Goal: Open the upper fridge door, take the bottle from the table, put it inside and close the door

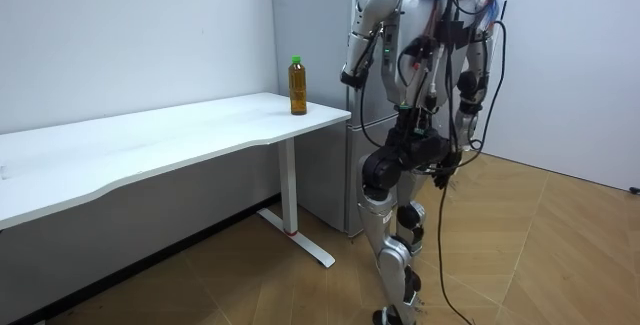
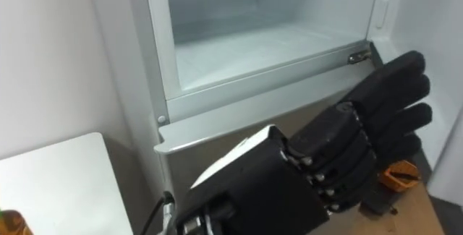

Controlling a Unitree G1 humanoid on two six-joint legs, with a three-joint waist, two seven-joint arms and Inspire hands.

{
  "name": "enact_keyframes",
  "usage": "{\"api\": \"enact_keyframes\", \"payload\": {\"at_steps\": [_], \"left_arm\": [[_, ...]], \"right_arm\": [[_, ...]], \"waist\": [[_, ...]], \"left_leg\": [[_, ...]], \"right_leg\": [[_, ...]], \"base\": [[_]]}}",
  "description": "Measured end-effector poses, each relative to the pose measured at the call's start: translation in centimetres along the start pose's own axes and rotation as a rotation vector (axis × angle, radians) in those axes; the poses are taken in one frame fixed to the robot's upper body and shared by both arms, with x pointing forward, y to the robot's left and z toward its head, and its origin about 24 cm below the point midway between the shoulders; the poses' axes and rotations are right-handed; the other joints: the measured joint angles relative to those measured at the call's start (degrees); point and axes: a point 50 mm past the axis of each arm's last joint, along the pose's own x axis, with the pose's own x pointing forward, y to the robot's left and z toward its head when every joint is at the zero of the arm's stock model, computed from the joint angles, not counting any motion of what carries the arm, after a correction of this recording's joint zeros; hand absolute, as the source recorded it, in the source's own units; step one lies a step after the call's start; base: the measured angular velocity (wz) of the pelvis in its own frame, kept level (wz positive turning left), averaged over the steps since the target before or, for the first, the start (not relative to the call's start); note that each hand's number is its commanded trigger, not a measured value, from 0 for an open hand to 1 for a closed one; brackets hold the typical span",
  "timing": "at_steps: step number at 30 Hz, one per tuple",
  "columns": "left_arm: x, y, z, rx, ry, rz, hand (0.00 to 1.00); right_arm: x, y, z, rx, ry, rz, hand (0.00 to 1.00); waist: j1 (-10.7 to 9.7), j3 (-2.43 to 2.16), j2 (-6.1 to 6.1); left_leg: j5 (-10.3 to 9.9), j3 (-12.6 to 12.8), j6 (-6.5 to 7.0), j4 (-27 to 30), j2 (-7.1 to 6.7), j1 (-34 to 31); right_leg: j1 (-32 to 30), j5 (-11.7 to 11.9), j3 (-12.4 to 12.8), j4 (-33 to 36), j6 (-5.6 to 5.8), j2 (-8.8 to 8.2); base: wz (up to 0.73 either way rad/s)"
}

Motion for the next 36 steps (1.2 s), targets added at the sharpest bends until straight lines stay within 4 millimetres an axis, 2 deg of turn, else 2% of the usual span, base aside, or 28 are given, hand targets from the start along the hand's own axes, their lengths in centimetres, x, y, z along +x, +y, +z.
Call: {"api": "enact_keyframes", "payload": {"at_steps": [11, 19, 26, 30, 34, 36], "left_arm": [[0.3, -0.1, -1.3, -0.033, 0.045, -0.031, 0.0], [0.3, 0.1, -2.3, -0.058, 0.076, -0.019, 0.0], [0.6, 0.0, -3.1, -0.088, 0.086, -0.012, 0.0], [1.2, 0.2, -2.8, -0.048, 0.09, -0.025, 0.0], [1.5, 0.2, -2.8, -0.012, 0.111, -0.039, 0.0], [1.5, 0.2, -2.9, -0.007, 0.119, -0.039, 0.0]], "right_arm": [[0.0, 0.0, -0.1, 0.015, 0.001, -0.024, 0.0], [0.0, -0.1, -0.2, 0.01, 0.0, -0.026, 0.0], [0.0, 0.0, 0.0, -0.002, -0.001, -0.016, 0.0], [-0.1, -0.2, -0.2, 0.028, 0.001, -0.021, 0.0], [-0.1, -0.2, -0.2, 0.031, 0.004, -0.022, 0.0], [-0.1, -0.2, -0.4, 0.064, 0.007, -0.031, 0.0]], "waist": [[-0.31, 0.04, -0.06], [-0.74, 0.12, -0.18], [-1.92, 0.16, 0.4], [-3.31, 0.44, 1.39], [-3.38, 0.45, 1.39], [-3.42, 0.42, 1.43]], "left_leg": [[0.0, 0.54, 0.0, 0.42, -0.02, 0.01], [-0.15, 3.98, -0.19, 0.01, 0.09, -0.08], [-0.82, 6.56, -1.29, -0.1, 1.11, -0.08], [-0.84, 6.43, -1.54, 0.16, 1.42, -0.07], [-0.82, 5.44, -1.53, 2.83, 1.66, -1.26], [-0.82, 3.96, -1.53, 3.08, 1.83, -1.86]], "right_leg": [[-0.03, 0.1, 0.53, -0.06, -0.01, 0.09], [-1.32, 1.08, 3.25, -0.43, -0.07, 1.26], [-2.26, 1.55, 4.46, -0.48, -0.78, 3.03], [-2.15, 1.25, 4.46, -0.43, -1.16, 3.32], [-1.9, 1.11, 4.09, -0.46, -1.17, 2.62], [-1.53, 1.02, 2.12, -0.69, -1.3, 1.99]], "base": [[-0.02], [-0.21], [-0.19], [-0.03], [0.09], [0.42]]}}
